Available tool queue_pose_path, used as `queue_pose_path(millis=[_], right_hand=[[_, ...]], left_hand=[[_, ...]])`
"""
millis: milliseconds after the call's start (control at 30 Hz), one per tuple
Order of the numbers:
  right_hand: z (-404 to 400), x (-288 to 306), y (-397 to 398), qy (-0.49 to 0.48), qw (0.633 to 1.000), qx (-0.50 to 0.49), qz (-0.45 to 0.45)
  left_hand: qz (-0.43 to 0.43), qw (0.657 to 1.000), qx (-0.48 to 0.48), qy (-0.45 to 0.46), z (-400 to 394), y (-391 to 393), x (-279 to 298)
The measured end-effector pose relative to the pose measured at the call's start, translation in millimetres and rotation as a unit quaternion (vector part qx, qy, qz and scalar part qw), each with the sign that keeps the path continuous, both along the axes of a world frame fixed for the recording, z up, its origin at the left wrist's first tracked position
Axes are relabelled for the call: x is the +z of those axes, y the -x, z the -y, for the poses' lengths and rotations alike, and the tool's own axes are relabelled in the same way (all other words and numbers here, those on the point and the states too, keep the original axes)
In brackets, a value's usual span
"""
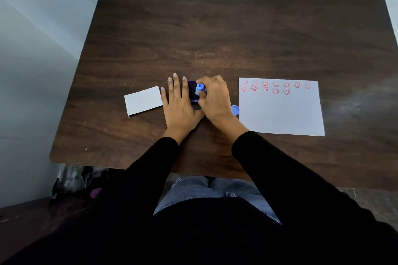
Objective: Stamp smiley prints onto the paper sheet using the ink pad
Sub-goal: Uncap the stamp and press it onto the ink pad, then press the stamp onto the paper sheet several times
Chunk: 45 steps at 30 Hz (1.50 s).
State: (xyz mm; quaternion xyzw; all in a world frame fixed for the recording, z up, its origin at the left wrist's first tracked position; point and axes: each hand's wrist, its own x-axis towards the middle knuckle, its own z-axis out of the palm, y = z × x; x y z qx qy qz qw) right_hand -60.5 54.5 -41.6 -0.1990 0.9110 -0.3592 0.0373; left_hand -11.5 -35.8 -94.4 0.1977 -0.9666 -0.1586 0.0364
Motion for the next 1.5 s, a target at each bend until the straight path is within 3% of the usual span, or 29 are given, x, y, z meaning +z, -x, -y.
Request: queue_pose_path(millis=[667,767,800,900,1000,1200,1400,1500], right_hand=[[-1.0,-11.1,4.9,0.026,0.999,-0.032,-0.01],[-3.8,-7.7,7.4,0.016,0.999,-0.035,0.023],[-6.7,-4.5,9.6,0.058,0.995,-0.061,0.056],[-25.3,13.4,21.7,0.281,0.923,-0.2,0.169],[-58.0,16.8,41.5,0.396,0.843,-0.291,0.219],[-115.9,10.4,44.6,0.433,0.779,-0.388,0.236],[-153.5,9.8,44.7,0.491,0.744,-0.393,0.226],[-165.9,12.9,44.6,0.528,0.709,-0.397,0.247]], left_hand=[[0.022,1.0,-0.005,-0.002,-2.2,2.8,-1.1],[-0.004,1.0,-0.002,-0.003,-4.8,0.1,2.4],[-0.028,1.0,0.002,-0.008,-6.9,-1.4,5.3],[-0.118,0.992,-0.037,-0.023,-24.6,-6.2,15.8],[-0.149,0.981,-0.12,-0.035,-52.8,-5.5,18.7],[-0.098,0.979,-0.179,-0.031,-73.8,-0.6,16.6],[-0.126,0.984,-0.119,-0.033,-66.0,-6.2,18.7],[-0.065,0.986,-0.149,-0.022,-75.0,7.6,23.8]])
